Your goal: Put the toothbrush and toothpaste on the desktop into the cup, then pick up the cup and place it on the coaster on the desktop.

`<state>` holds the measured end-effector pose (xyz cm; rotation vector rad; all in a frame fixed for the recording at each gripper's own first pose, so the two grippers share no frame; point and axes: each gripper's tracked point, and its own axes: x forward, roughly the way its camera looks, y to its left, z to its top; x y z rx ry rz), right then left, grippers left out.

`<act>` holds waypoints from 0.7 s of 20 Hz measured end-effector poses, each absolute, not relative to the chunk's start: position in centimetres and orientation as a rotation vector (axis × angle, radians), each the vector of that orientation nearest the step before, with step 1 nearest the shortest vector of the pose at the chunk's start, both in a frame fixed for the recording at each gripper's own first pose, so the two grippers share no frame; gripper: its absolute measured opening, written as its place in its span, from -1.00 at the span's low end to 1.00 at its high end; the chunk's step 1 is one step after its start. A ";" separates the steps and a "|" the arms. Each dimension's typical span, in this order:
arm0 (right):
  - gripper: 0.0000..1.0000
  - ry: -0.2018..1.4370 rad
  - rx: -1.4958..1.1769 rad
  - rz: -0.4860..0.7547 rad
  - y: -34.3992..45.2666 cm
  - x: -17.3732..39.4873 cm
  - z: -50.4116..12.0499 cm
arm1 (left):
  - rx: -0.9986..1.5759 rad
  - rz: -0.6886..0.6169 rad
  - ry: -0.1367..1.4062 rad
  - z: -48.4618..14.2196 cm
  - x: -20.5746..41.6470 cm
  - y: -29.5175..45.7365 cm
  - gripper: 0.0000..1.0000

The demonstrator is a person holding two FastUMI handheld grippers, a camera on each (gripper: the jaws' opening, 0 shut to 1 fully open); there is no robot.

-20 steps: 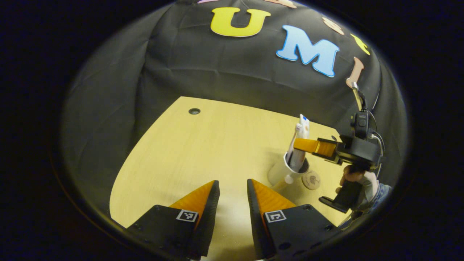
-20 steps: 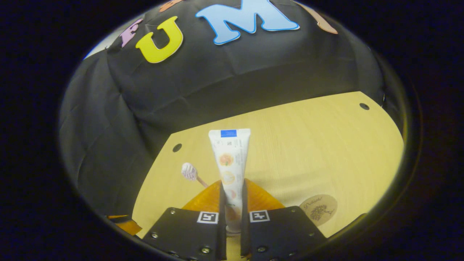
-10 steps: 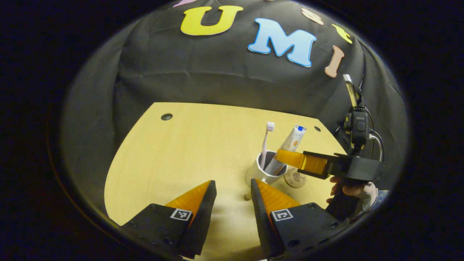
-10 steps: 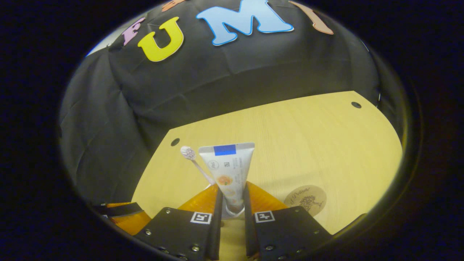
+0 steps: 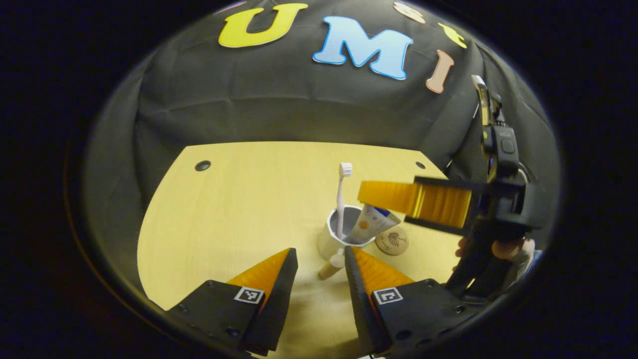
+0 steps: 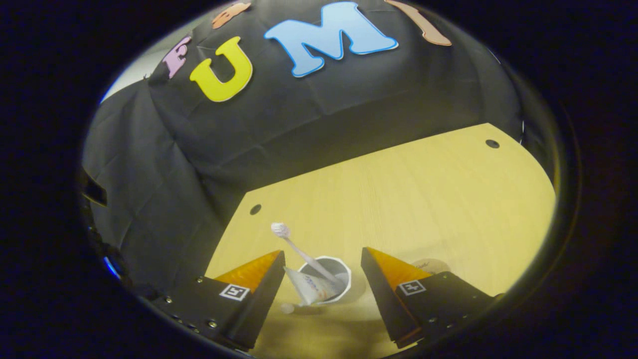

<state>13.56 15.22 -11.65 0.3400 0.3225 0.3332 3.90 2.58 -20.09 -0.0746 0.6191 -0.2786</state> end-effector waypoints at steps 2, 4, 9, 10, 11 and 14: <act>0.85 0.289 0.358 0.311 13.5 13.6 -10.2 | -0.068 -0.338 0.638 -20.0 4.1 1.0 0.30; 0.85 0.270 0.373 0.281 11.6 13.8 -9.5 | -0.048 -0.400 0.674 -20.4 4.4 -0.4 0.31; 0.85 0.262 0.378 0.204 7.5 13.6 -10.0 | 0.025 -0.466 0.797 -23.2 5.5 -1.2 0.30; 0.85 0.264 0.383 0.191 6.8 13.4 -10.2 | 0.038 -0.466 0.822 -23.9 5.6 -1.3 0.30; 0.85 0.267 0.386 0.176 6.1 13.2 -10.5 | 0.049 -0.463 0.848 -24.4 5.8 -1.3 0.31; 0.85 0.272 0.400 0.136 4.1 12.7 -11.1 | 0.082 -0.446 0.928 -26.4 6.4 -0.9 0.29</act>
